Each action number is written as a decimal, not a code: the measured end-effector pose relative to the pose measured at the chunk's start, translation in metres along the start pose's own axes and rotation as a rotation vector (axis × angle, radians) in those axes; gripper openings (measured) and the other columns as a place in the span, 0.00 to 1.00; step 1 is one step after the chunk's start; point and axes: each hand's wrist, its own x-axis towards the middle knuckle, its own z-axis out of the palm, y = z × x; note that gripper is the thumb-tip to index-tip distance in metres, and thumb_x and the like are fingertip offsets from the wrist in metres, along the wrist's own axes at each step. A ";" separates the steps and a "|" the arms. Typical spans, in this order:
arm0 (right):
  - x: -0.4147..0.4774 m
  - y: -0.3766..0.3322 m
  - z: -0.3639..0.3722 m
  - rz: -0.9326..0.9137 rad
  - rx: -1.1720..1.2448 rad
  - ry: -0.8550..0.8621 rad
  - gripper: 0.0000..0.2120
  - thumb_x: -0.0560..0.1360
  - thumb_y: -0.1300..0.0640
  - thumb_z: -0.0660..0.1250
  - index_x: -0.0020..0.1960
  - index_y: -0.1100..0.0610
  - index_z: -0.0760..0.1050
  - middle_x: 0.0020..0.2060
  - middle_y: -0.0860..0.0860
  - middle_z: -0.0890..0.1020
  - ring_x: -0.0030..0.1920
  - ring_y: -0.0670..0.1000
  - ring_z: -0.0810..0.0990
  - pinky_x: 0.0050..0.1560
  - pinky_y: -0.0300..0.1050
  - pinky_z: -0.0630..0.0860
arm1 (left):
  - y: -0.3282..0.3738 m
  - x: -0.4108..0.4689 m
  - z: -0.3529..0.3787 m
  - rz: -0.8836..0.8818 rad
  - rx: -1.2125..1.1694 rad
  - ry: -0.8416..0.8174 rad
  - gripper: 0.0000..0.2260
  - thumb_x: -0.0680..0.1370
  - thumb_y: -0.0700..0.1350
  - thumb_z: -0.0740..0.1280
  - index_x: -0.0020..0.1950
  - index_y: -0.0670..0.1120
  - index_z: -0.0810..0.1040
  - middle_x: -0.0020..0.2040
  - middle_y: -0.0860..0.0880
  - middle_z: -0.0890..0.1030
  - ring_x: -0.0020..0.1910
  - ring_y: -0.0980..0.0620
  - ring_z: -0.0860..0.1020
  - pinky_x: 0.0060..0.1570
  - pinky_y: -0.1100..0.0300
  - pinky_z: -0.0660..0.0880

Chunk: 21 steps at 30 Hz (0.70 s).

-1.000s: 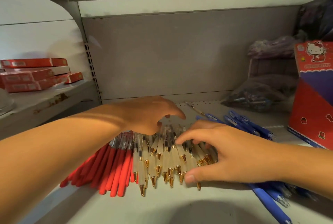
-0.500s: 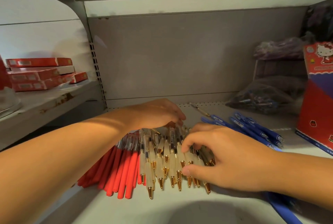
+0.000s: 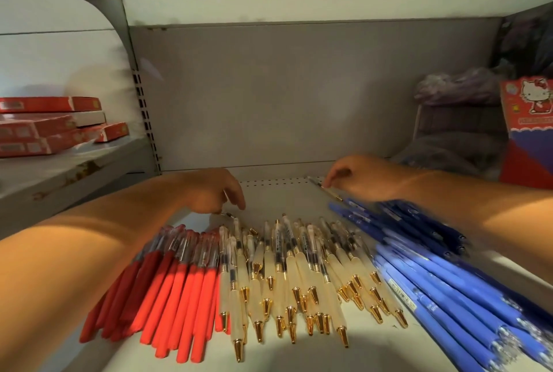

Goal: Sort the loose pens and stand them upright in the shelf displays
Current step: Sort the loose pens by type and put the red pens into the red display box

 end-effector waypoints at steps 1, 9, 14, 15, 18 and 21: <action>0.012 0.008 0.000 0.031 -0.028 -0.015 0.12 0.81 0.58 0.60 0.54 0.46 0.80 0.56 0.46 0.81 0.56 0.46 0.78 0.53 0.39 0.69 | -0.001 0.002 0.000 0.017 -0.001 -0.006 0.19 0.76 0.30 0.68 0.59 0.51 0.82 0.59 0.56 0.75 0.57 0.57 0.74 0.50 0.65 0.71; 0.046 0.024 0.018 0.149 -0.091 -0.140 0.17 0.79 0.66 0.59 0.63 0.55 0.79 0.65 0.53 0.79 0.62 0.52 0.77 0.64 0.45 0.69 | -0.012 0.013 0.010 0.160 0.145 0.030 0.06 0.75 0.45 0.74 0.52 0.52 0.84 0.51 0.59 0.76 0.54 0.59 0.74 0.57 0.63 0.70; 0.050 0.022 0.029 0.071 -0.152 -0.058 0.10 0.80 0.58 0.63 0.54 0.56 0.83 0.53 0.52 0.84 0.48 0.47 0.80 0.55 0.43 0.73 | -0.017 0.015 0.009 0.265 0.535 0.140 0.09 0.78 0.41 0.67 0.56 0.51 0.81 0.55 0.54 0.79 0.55 0.55 0.76 0.56 0.63 0.71; 0.049 0.022 0.032 0.063 -0.173 -0.019 0.09 0.79 0.57 0.64 0.51 0.56 0.83 0.49 0.53 0.85 0.46 0.48 0.81 0.55 0.45 0.76 | -0.017 0.014 0.005 0.286 0.618 0.194 0.10 0.78 0.40 0.66 0.57 0.52 0.80 0.55 0.54 0.79 0.55 0.55 0.76 0.55 0.63 0.71; 0.048 0.018 0.031 0.052 -0.176 0.137 0.07 0.77 0.60 0.68 0.48 0.60 0.84 0.46 0.55 0.86 0.45 0.51 0.83 0.55 0.46 0.78 | -0.016 0.004 -0.014 0.301 0.744 0.327 0.15 0.78 0.39 0.65 0.62 0.53 0.77 0.58 0.54 0.78 0.57 0.53 0.76 0.59 0.57 0.72; 0.040 0.005 0.016 0.035 -0.049 0.193 0.04 0.74 0.61 0.72 0.48 0.58 0.84 0.45 0.53 0.86 0.43 0.49 0.82 0.50 0.42 0.77 | -0.005 -0.014 -0.033 0.338 0.609 0.396 0.14 0.79 0.38 0.66 0.63 0.49 0.79 0.59 0.50 0.79 0.55 0.51 0.78 0.58 0.53 0.75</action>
